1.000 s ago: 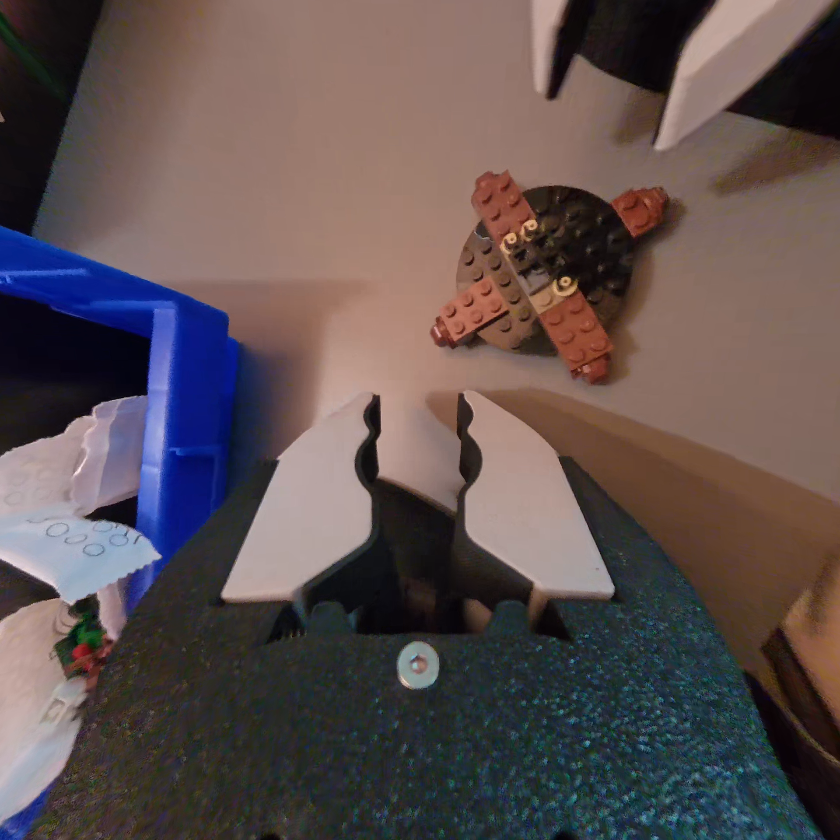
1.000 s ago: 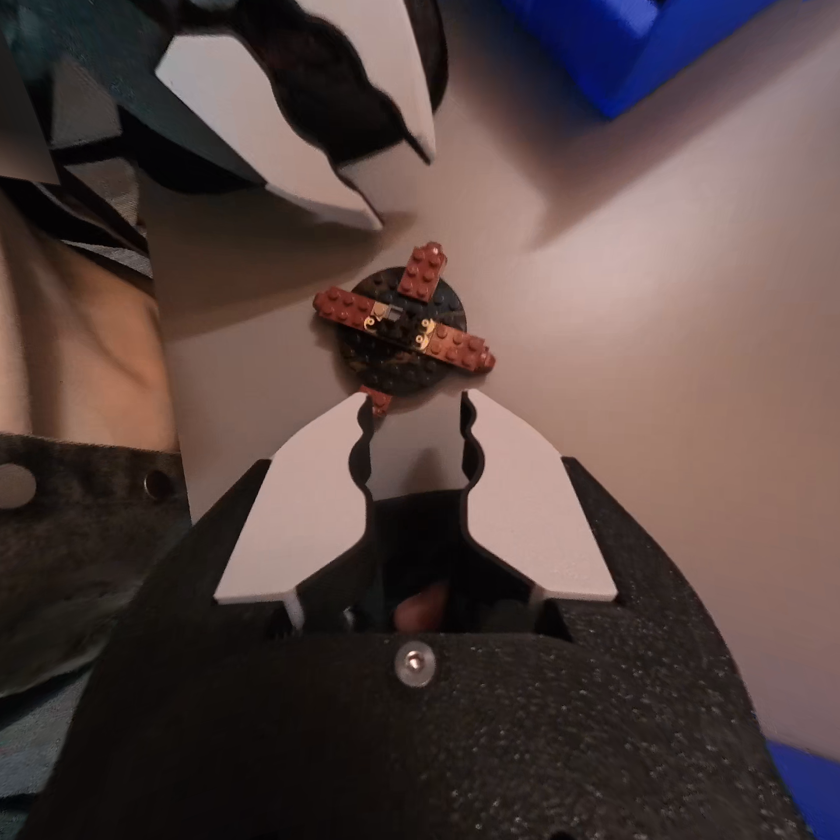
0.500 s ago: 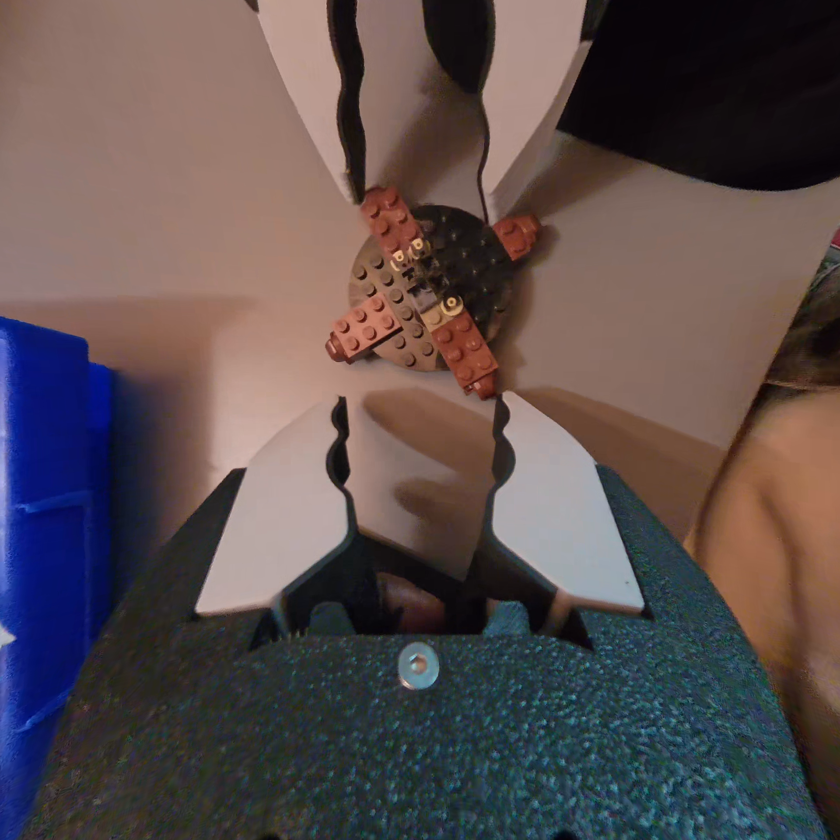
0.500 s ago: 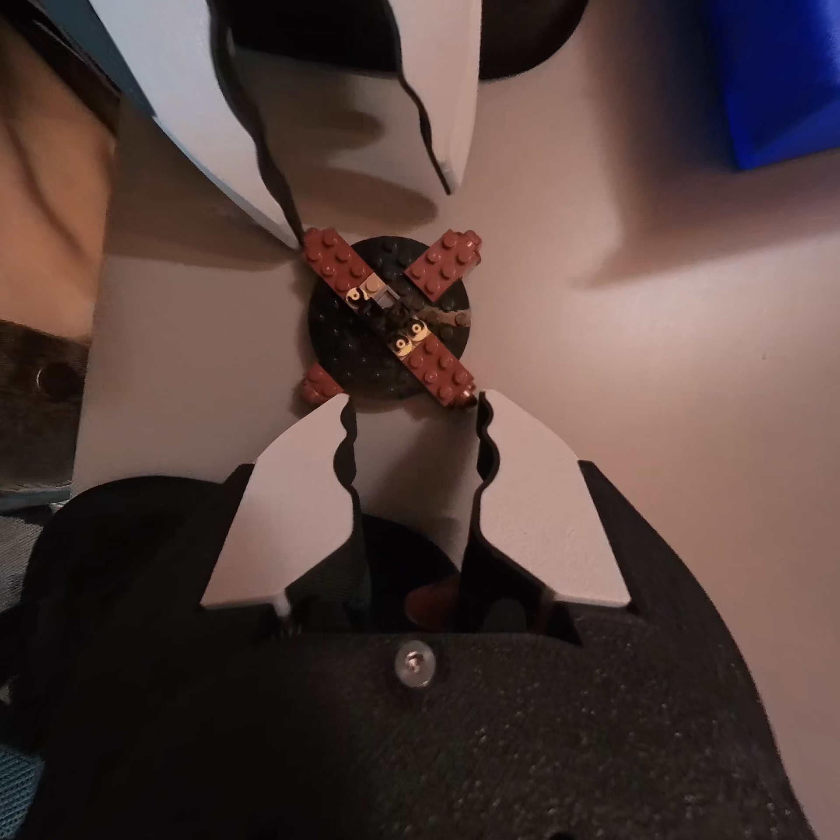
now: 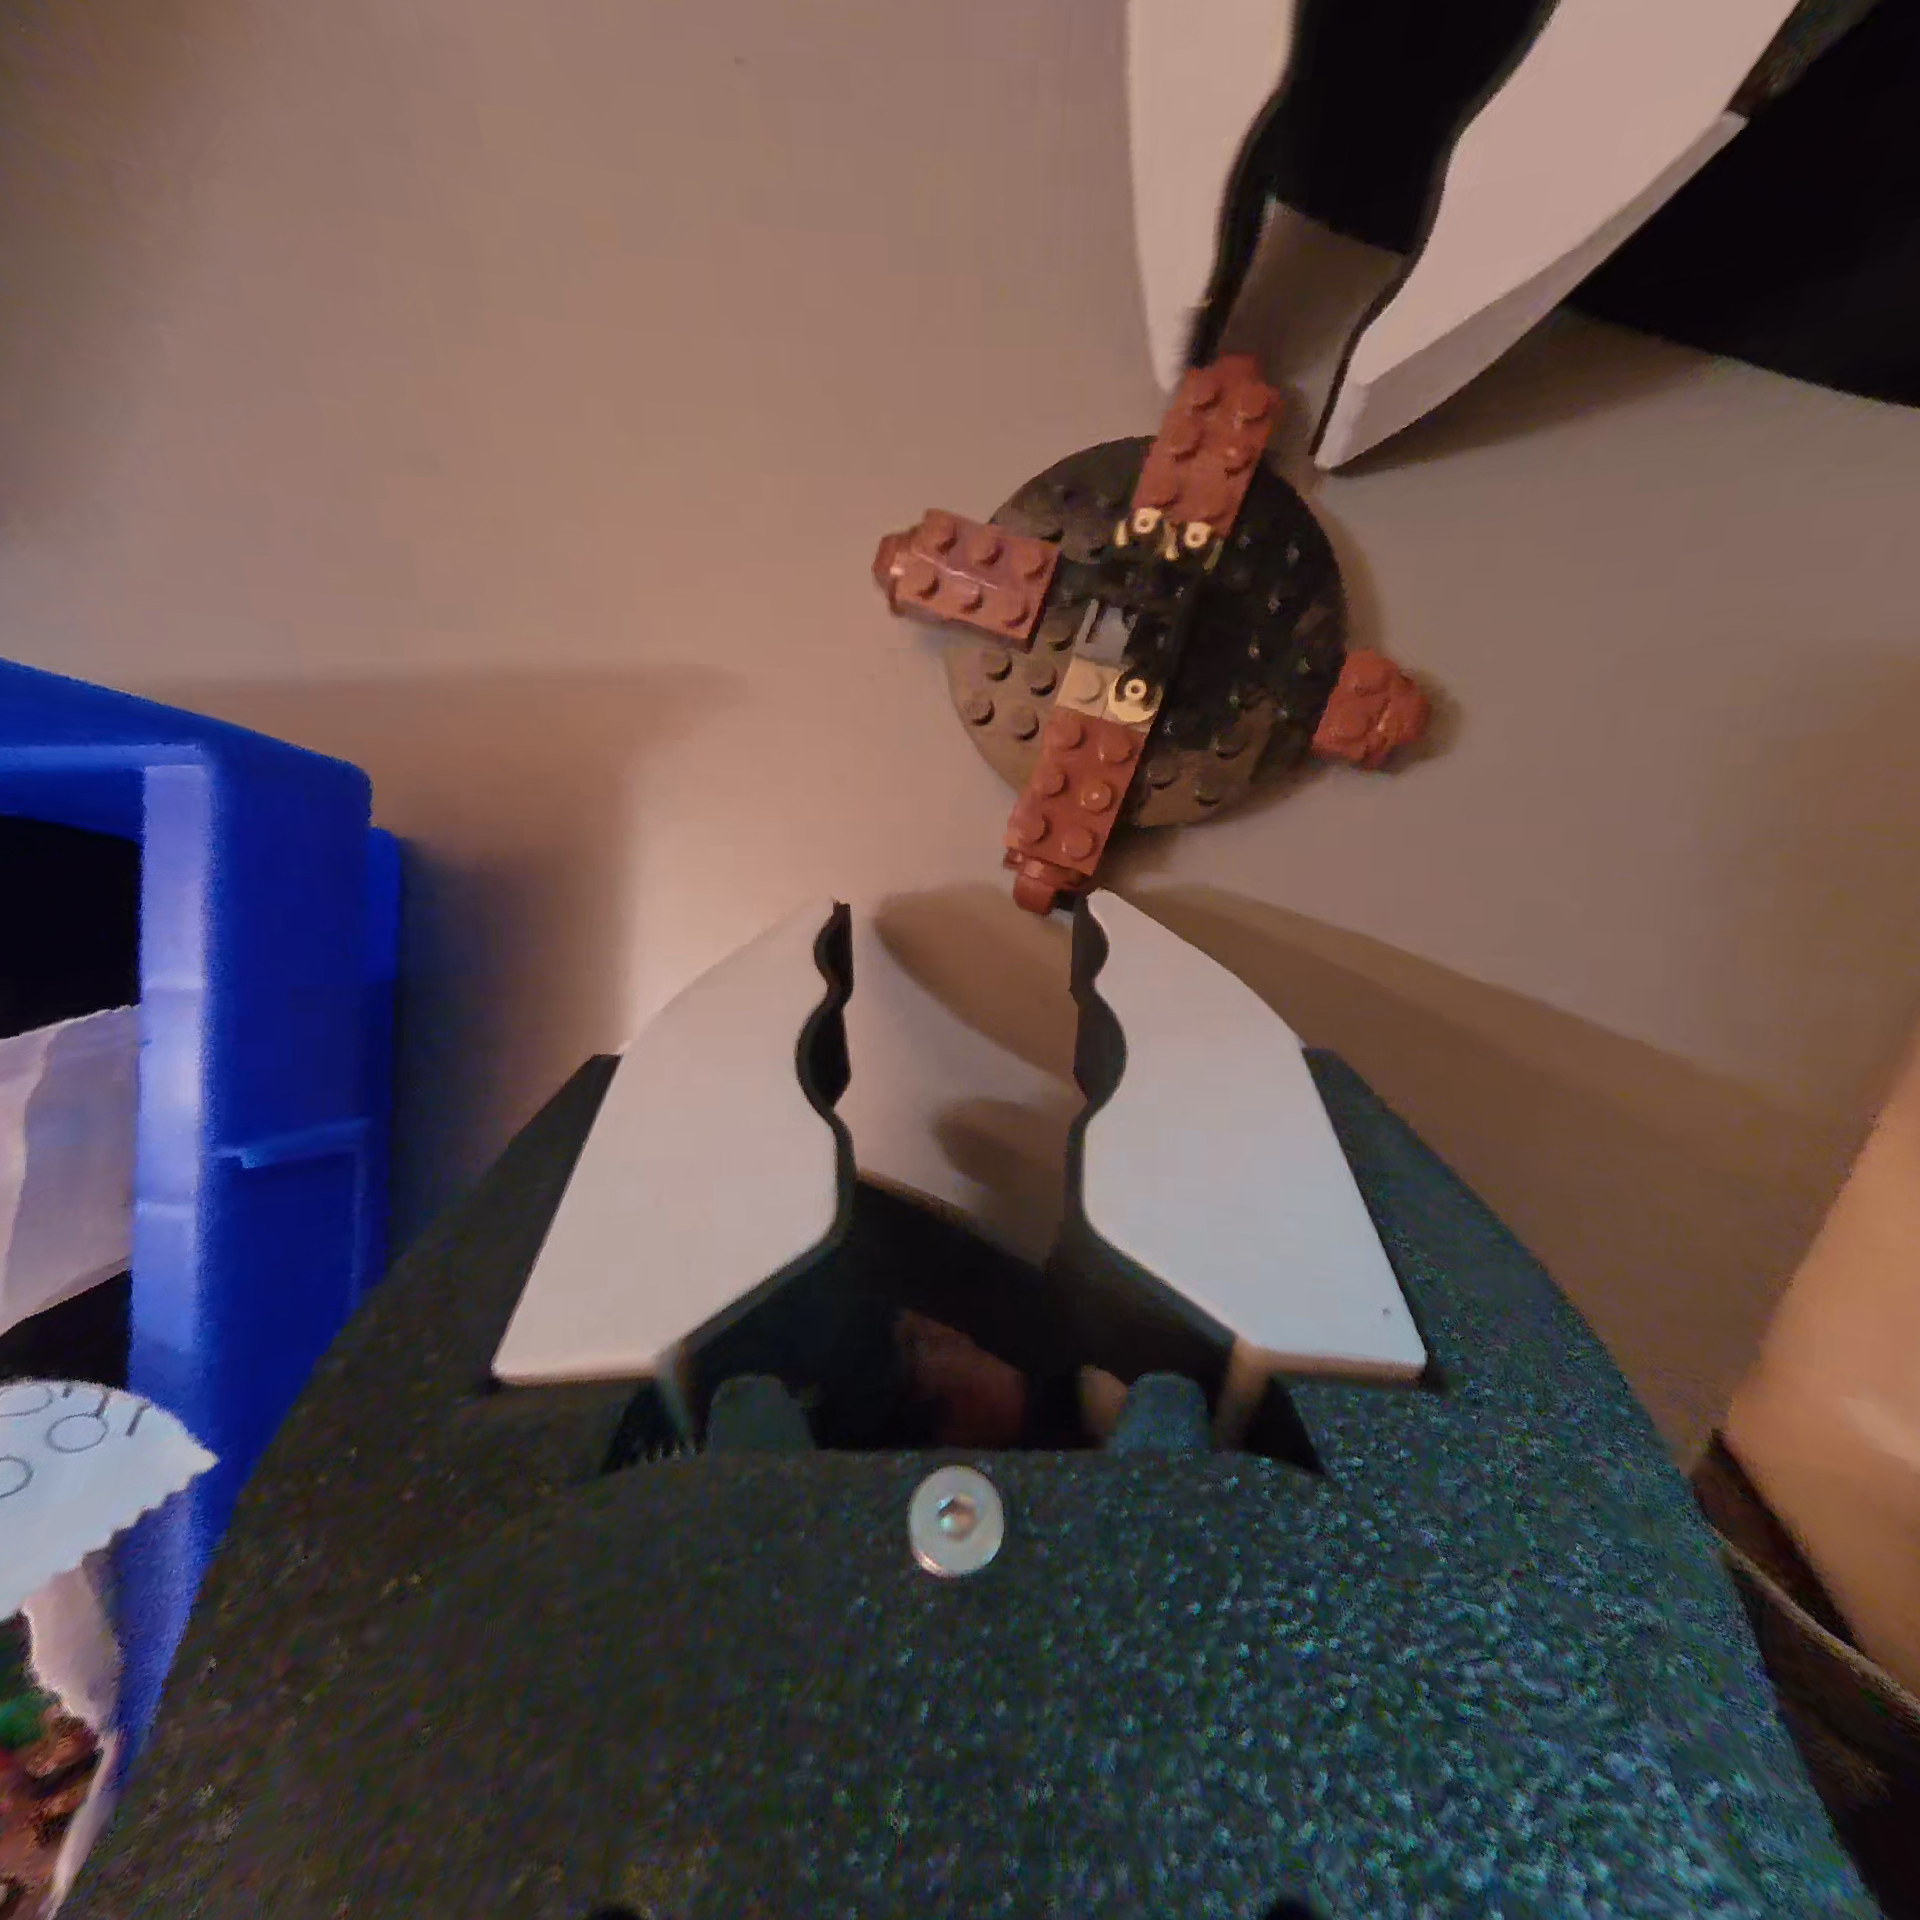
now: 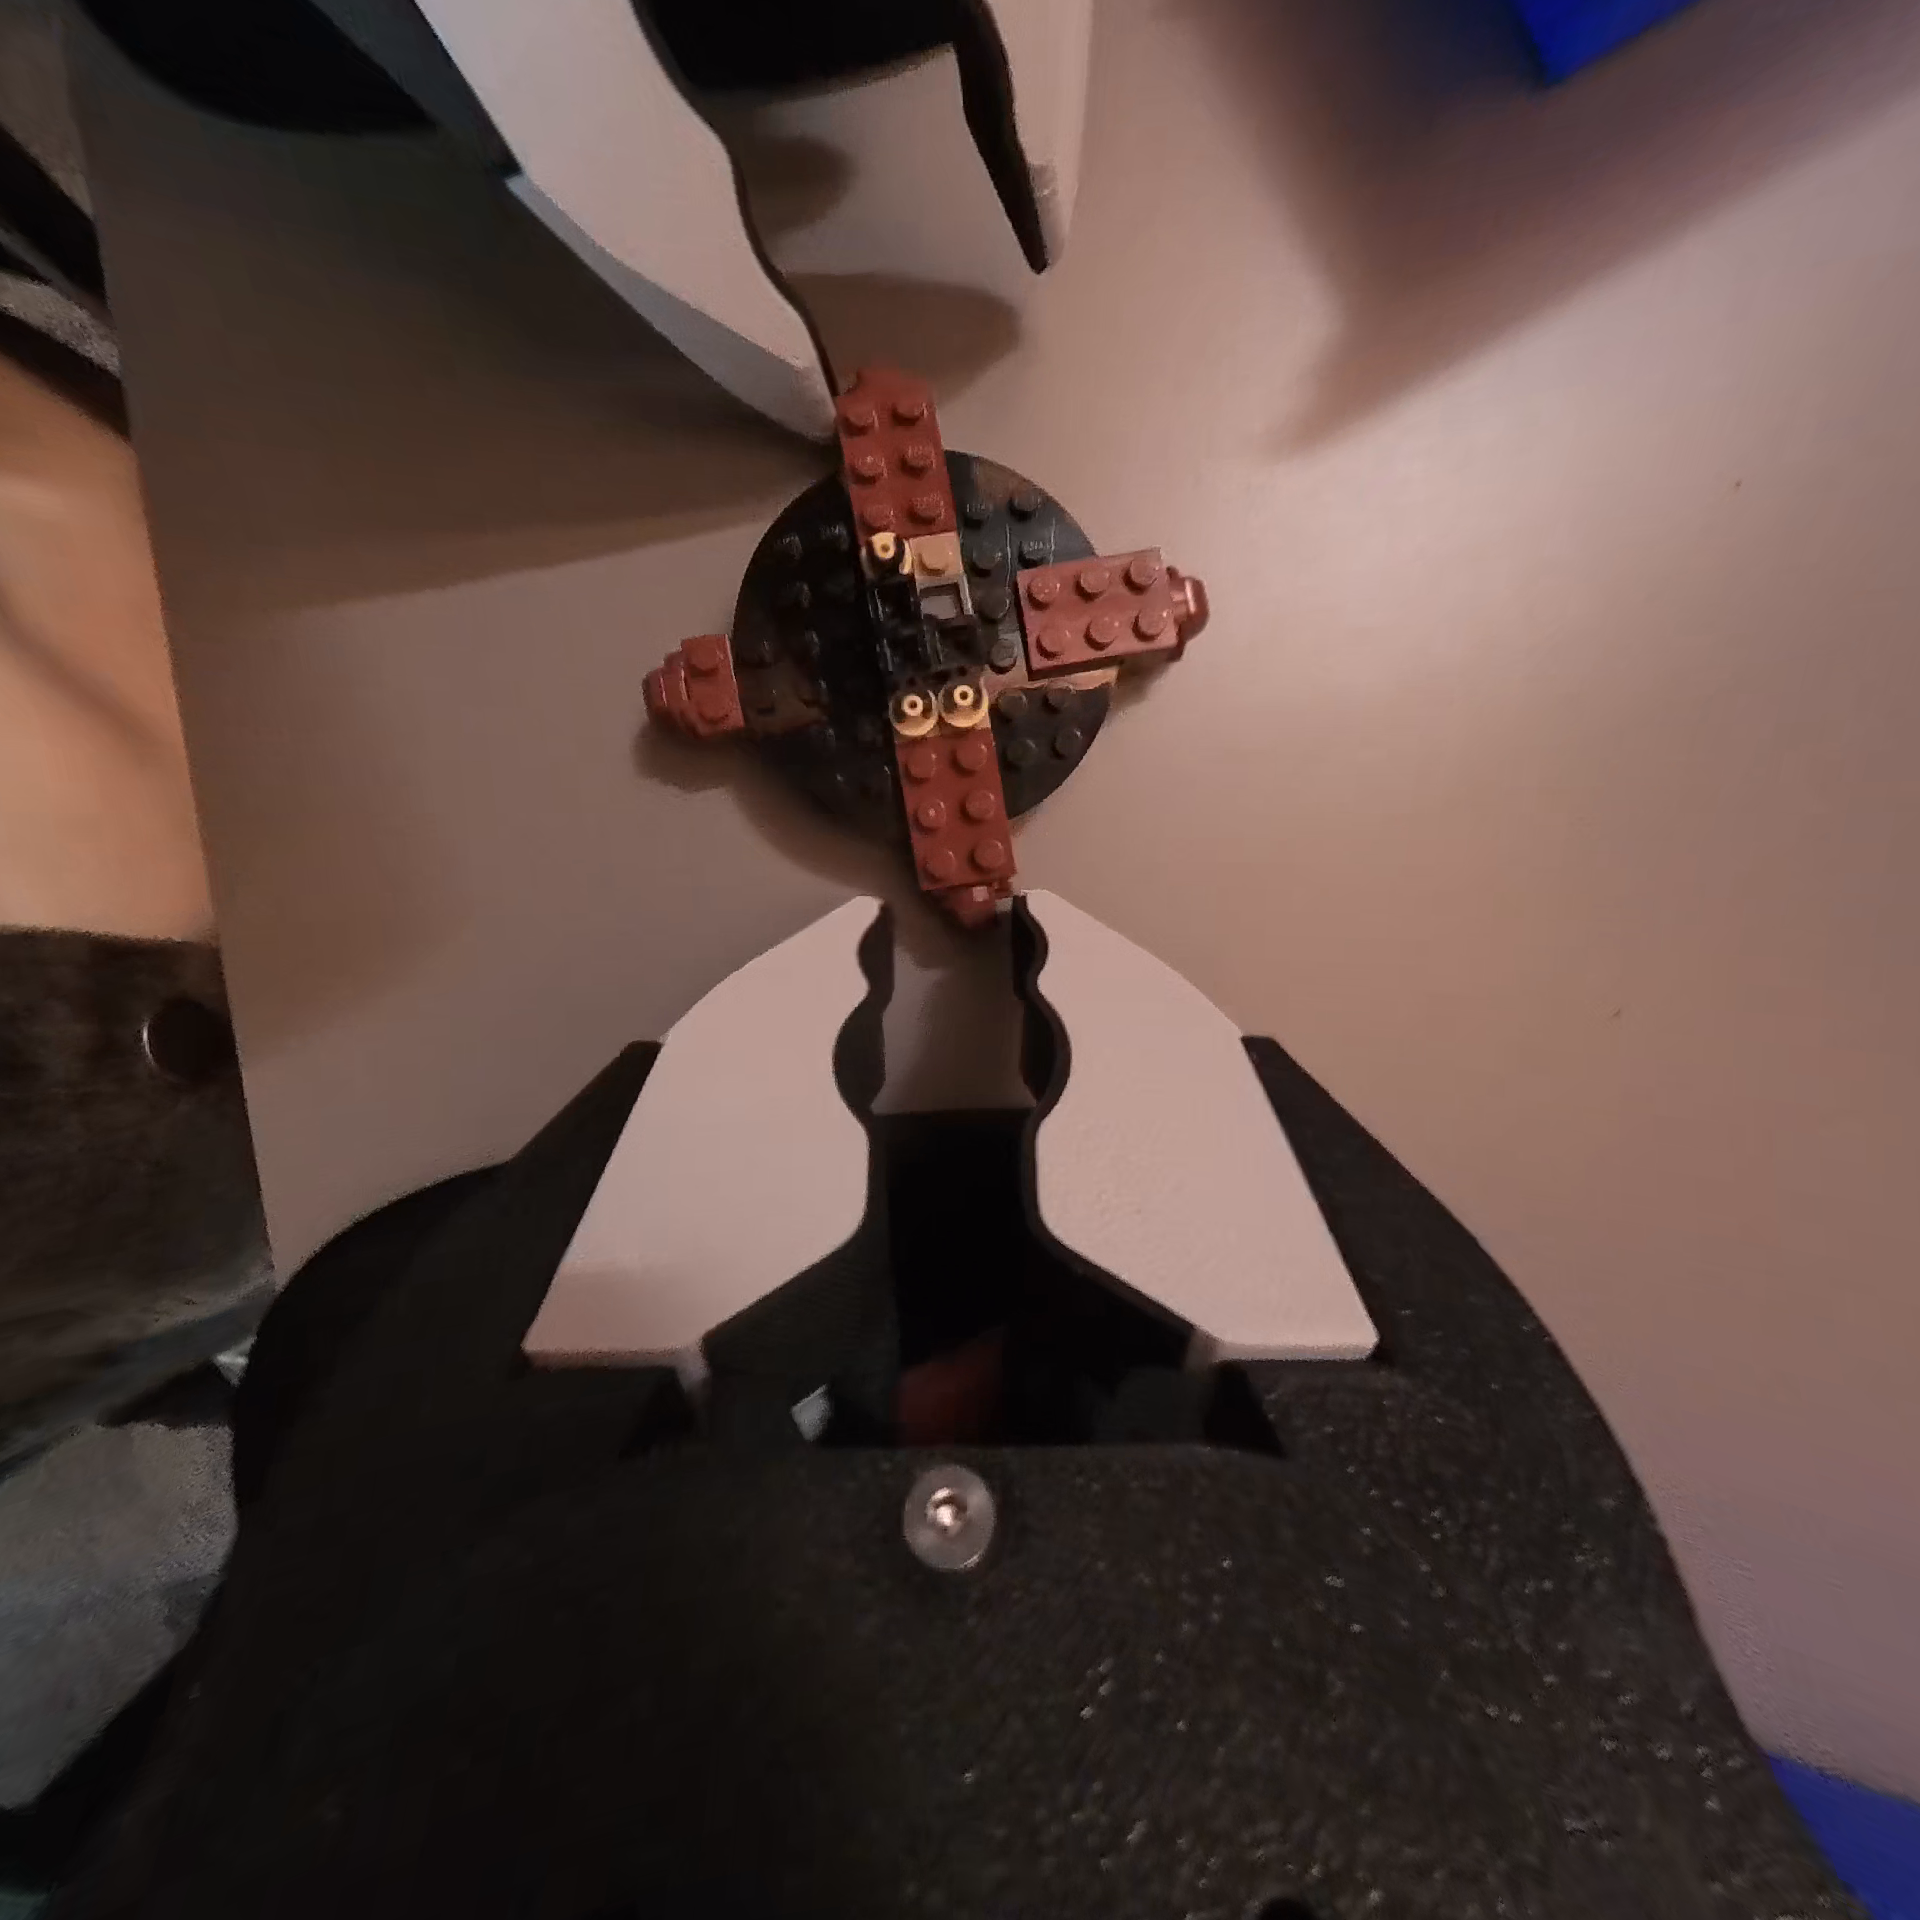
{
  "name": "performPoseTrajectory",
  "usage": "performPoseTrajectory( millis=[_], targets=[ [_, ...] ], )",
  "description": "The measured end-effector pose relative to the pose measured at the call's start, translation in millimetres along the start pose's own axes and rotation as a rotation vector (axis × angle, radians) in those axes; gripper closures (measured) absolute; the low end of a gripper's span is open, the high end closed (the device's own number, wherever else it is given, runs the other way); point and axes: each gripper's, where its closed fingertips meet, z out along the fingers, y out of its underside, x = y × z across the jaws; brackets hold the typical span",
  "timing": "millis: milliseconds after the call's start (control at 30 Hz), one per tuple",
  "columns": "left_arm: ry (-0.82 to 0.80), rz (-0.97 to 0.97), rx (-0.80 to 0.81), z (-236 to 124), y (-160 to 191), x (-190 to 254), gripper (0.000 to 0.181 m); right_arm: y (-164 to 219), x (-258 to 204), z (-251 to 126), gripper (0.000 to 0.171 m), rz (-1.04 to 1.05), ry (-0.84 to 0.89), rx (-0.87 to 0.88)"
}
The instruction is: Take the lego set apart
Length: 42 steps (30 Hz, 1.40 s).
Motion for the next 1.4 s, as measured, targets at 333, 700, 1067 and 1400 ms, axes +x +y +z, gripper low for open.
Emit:
performPoseTrajectory(
  millis=[333,700,1067,1400],
  targets=[
    [-0.042,-0.002,0.043,-9.4,0.6,-2.1,0.147,3.5,0.1,-7.4,0.147,0.067,0.045,0.025],
    [-0.012,0.022,0.146,-18.9,-13.0,4.4,0.154,-7.6,-0.2,-14.3,0.145,0.057,0.083,0.065],
    [0.032,0.02,0.214,-12.3,-27.9,8.7,0.147,-18.3,1.0,-9.7,0.141,0.015,0.069,0.077],
    [0.053,0.04,0.204,-4.4,-22.9,11.7,0.158,-21.2,-4.2,-0.5,0.143,0.009,0.013,0.086]
  ],
)
